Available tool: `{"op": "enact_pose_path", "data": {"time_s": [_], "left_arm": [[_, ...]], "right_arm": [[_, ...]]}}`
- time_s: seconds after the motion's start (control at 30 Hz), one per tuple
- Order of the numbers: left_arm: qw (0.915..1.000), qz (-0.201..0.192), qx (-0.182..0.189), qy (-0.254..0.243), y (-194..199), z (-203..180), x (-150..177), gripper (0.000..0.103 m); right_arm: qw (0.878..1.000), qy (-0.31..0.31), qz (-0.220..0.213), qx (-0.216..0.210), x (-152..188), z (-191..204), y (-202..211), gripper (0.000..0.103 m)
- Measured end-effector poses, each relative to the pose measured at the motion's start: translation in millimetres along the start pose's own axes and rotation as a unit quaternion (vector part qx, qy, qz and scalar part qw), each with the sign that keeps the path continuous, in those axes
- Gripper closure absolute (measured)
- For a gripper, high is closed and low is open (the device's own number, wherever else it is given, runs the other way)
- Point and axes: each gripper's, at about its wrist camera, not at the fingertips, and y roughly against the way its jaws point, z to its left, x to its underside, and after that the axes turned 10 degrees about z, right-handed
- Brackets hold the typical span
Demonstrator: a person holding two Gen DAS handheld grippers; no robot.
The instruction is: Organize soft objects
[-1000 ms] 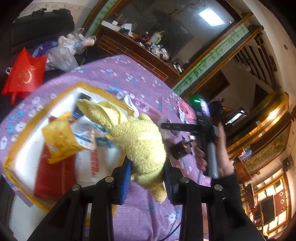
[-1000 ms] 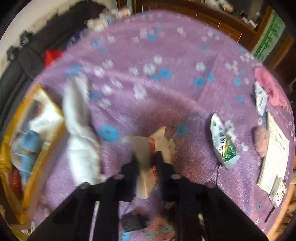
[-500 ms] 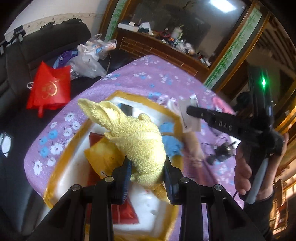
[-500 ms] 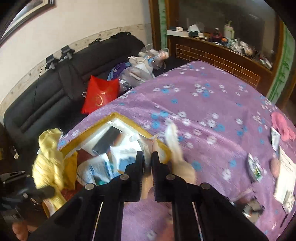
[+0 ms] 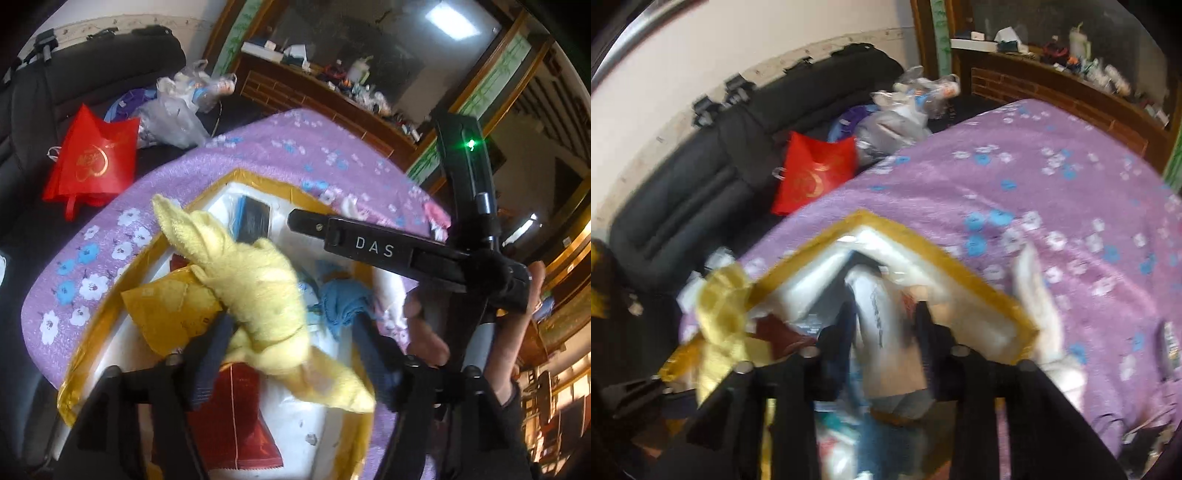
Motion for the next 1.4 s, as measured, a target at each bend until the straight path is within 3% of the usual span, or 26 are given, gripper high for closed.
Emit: {"op": "enact_pose_path", "data": {"time_s": [0.1, 0.2, 0.37, 0.53, 0.8, 0.97, 1.1, 1.2, 1.33, 1.4], "left_arm": [[0.9996, -0.027, -0.007, -0.002, 12, -2, 6, 0.012], [0.9985, -0.053, -0.013, 0.004, 26, -8, 13, 0.011], [0.9973, -0.067, -0.023, -0.018, 40, -36, 19, 0.011], [0.9962, -0.068, -0.02, -0.05, 43, -68, 24, 0.011], [0.9964, -0.039, -0.002, -0.075, 19, -112, 18, 0.011], [0.9942, 0.024, -0.008, -0.105, -26, -141, 3, 0.011], [0.992, 0.073, -0.018, -0.102, -72, -160, -18, 0.011], [0.9854, 0.106, -0.06, -0.119, -120, -181, -42, 0.015], [0.9779, 0.131, -0.112, -0.118, -167, -188, -58, 0.036], [0.9733, 0.149, -0.141, -0.103, -186, -183, -60, 0.038]], "right_arm": [[0.999, -0.017, -0.018, -0.034, 2, -3, 14, 0.053], [0.995, -0.032, -0.034, -0.09, 9, -11, 33, 0.043], [0.986, -0.051, -0.057, -0.148, 26, -33, 71, 0.032], [0.977, -0.078, -0.085, -0.178, 53, -81, 111, 0.03], [0.971, -0.152, -0.146, -0.113, 106, -184, 162, 0.029], [0.959, -0.211, -0.169, -0.085, 128, -242, 165, 0.029], [0.95, -0.263, -0.151, -0.073, 137, -274, 149, 0.029], [0.948, -0.28, -0.137, -0.065, 140, -282, 138, 0.029], [0.947, -0.285, -0.138, -0.059, 142, -289, 135, 0.029], [0.942, -0.296, -0.14, -0.07, 145, -292, 135, 0.029]]}}
